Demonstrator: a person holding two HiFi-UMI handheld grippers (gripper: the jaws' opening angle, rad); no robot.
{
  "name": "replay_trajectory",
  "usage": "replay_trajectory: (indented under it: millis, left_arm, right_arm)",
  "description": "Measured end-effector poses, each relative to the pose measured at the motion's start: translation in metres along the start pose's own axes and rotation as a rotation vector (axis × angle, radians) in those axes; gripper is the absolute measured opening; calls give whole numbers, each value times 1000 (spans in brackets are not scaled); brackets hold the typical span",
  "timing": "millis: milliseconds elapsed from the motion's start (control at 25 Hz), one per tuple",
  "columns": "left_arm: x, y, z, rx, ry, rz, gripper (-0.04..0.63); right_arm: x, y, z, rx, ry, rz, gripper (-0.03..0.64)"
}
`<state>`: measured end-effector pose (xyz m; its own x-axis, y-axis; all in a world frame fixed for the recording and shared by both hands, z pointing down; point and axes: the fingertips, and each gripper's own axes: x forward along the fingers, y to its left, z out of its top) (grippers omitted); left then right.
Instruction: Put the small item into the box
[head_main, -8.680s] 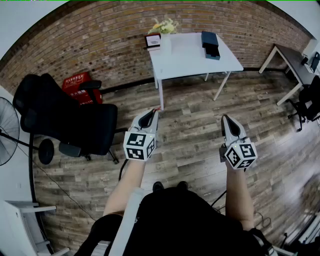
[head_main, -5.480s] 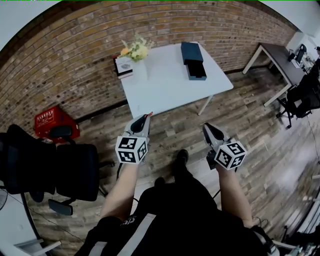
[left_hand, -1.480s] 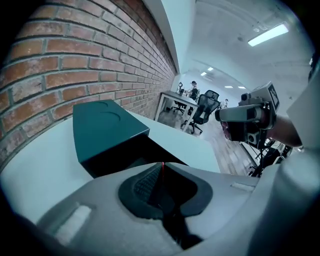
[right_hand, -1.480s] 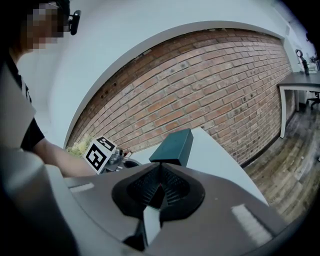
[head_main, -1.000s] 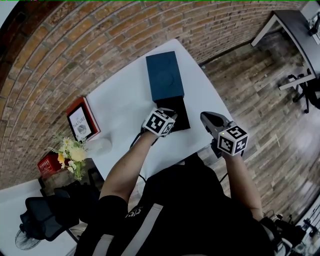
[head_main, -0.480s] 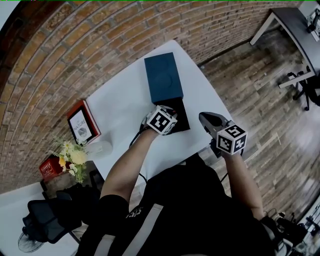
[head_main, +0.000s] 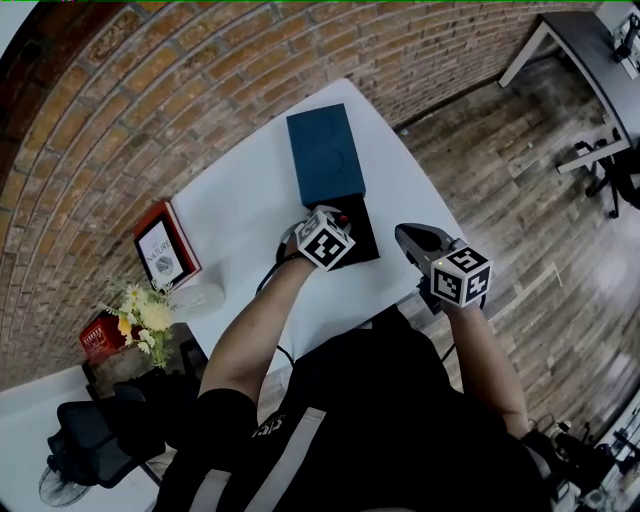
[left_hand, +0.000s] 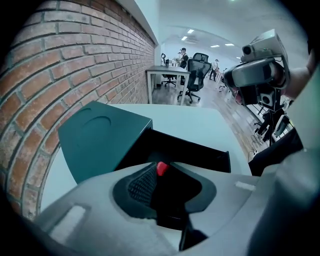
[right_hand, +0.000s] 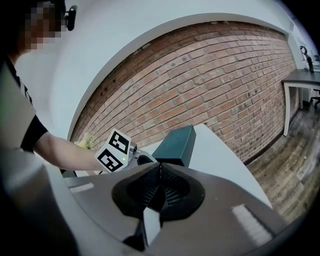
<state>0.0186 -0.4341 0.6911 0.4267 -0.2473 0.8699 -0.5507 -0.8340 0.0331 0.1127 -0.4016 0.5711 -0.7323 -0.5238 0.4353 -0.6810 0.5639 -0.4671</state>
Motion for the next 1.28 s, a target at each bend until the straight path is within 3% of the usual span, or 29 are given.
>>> replay_trajectory:
  millis: [520,1040,1280]
  left_arm:
    - [2,0,-1,86,36,88,130]
    - [-53,14,21,-24,-193,175,129]
    - [-93,15,13,-119,-294,200,121]
  right_arm:
    - [-2,-2,-5,14,3,7,5]
    - [11,7,-7,-4,9,21,5]
    - [14,29,-3,-45,17,22,5]
